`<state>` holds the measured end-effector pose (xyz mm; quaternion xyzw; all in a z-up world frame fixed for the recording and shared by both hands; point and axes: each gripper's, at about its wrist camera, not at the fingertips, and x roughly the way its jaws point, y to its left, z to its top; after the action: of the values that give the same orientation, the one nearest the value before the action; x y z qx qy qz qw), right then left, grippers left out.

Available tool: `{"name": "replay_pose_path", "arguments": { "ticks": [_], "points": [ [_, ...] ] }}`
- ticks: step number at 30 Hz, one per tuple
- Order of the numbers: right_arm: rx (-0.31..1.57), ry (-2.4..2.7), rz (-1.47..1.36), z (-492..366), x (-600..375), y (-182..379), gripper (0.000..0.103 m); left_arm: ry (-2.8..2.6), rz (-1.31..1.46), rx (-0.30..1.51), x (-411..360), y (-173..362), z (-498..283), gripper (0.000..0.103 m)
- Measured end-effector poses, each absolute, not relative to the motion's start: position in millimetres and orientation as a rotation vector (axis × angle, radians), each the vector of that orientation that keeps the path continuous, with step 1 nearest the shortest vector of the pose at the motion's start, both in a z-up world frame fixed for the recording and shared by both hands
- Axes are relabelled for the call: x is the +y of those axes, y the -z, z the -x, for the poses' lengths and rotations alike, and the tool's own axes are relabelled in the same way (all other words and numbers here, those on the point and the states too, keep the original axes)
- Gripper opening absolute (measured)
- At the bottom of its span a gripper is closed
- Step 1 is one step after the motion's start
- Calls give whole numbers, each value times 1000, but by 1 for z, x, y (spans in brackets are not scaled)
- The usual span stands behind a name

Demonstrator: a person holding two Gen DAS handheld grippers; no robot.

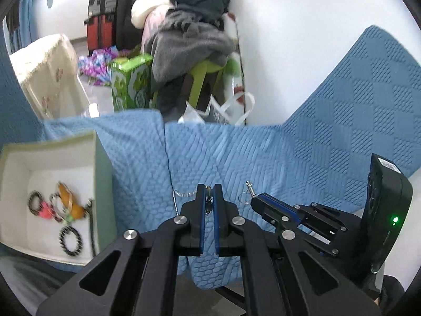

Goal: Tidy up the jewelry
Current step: 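Carry the bead chain and metal pin over the white box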

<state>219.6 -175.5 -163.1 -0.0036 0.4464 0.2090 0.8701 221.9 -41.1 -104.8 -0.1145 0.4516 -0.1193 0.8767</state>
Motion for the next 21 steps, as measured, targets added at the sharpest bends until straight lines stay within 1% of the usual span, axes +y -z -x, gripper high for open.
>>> {"name": "replay_pose_path", "arguments": {
  "ticks": [11, 17, 21],
  "points": [
    [796, -458, 9, -215, -150, 61, 3, 215, 210, 834, -6, 21, -215, 4],
    [737, -503, 26, -216, -119, 20, 3, 177, 192, 772, 25, -19, -206, 4],
    [699, -526, 13, -216, -98, 0, 3, 143, 186, 742, 51, -34, -197, 4]
  ]
}}
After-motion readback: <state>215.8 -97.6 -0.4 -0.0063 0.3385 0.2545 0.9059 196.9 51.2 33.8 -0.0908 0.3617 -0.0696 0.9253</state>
